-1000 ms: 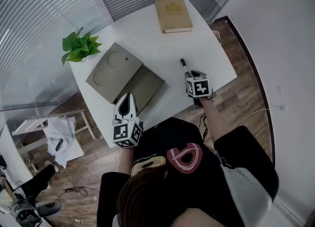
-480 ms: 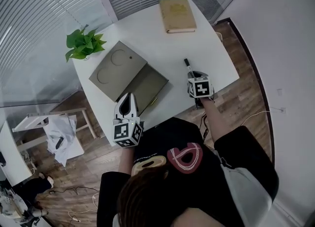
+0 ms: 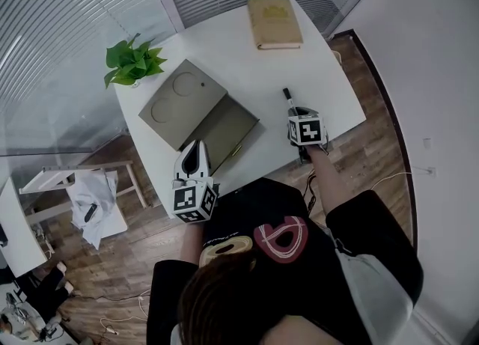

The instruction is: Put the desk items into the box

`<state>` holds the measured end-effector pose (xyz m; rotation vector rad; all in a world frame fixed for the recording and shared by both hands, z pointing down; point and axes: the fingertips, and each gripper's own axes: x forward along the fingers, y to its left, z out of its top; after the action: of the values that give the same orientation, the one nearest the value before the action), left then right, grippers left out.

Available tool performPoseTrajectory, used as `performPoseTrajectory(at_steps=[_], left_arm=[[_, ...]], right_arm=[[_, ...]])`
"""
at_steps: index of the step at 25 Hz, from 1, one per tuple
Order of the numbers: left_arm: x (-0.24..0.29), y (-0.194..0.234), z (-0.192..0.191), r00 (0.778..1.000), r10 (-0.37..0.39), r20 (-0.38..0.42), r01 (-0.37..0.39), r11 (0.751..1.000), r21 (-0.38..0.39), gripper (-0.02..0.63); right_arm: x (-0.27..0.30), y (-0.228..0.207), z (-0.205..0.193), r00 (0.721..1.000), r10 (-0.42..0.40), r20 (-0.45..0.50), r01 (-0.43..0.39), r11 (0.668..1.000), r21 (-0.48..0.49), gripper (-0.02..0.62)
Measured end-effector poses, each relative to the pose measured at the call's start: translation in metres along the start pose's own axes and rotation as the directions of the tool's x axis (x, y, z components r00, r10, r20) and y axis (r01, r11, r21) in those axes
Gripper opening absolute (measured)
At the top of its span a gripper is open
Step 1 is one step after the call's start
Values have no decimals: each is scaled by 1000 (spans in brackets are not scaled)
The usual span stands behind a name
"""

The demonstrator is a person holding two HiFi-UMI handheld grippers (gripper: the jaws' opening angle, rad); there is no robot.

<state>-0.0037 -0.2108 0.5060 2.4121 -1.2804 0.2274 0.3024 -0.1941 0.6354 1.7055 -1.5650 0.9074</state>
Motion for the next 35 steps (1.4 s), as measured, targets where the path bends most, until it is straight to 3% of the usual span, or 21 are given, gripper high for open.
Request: performPoseTrajectory(at_steps=[5, 24, 35], left_arm=[[-4, 3, 1, 1000, 8, 7, -8, 1000, -1, 20], [-26, 10, 1, 998, 43, 44, -41, 999, -27, 20], [-45, 29, 1, 993, 98, 73, -93, 993, -67, 20]], right_arm=[[-7, 4, 8, 1000, -1, 21, 1, 1000, -5, 74], [-43, 62, 39, 986, 135, 102, -118, 980, -163, 72], [-57, 124, 47, 950, 290, 116, -244, 921, -304, 72]])
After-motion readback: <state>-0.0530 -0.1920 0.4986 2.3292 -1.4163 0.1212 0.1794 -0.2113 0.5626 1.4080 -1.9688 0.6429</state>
